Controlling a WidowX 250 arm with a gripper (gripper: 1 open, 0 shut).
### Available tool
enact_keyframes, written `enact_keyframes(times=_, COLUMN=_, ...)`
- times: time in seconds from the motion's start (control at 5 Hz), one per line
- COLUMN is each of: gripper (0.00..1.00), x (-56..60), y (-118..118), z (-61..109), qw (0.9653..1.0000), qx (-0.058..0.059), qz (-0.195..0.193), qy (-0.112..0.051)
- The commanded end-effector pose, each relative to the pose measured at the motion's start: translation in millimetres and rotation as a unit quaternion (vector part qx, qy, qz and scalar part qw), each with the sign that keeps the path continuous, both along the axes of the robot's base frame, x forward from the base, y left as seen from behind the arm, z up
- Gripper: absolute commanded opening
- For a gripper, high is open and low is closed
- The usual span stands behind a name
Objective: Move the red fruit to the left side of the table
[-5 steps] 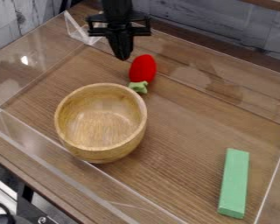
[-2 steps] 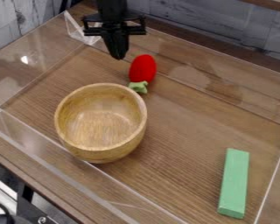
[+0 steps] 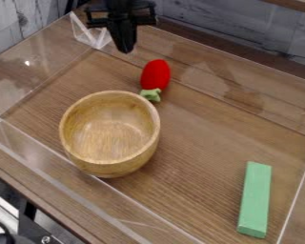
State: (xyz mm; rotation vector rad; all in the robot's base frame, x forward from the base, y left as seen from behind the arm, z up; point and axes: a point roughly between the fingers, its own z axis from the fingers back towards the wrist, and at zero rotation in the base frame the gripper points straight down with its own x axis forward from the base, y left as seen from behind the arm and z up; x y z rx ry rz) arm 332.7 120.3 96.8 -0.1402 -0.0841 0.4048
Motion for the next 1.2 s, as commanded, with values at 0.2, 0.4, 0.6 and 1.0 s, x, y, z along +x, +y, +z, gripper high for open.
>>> enact_keyframes(times=0.2, gripper=0.0, x=14.7, y=-26, z=-20.2, qw=0.9996, qx=0.016, qz=-0.012, qy=-0.018)
enact_keyframes(times=0.4, gripper=0.0, x=21.3, y=-5, z=-3.3, qw=0.9995, qx=0.009, qz=-0.014, qy=-0.026)
enact_keyframes(times=0.6, gripper=0.0, x=26.8, y=21, z=12.7, qw=0.9993, qx=0.004, qz=-0.018, qy=-0.032)
enact_keyframes(times=1.0, gripper=0.0, x=23.4, y=2, z=6.9, qw=0.9995, qx=0.005, qz=0.022, qy=-0.021)
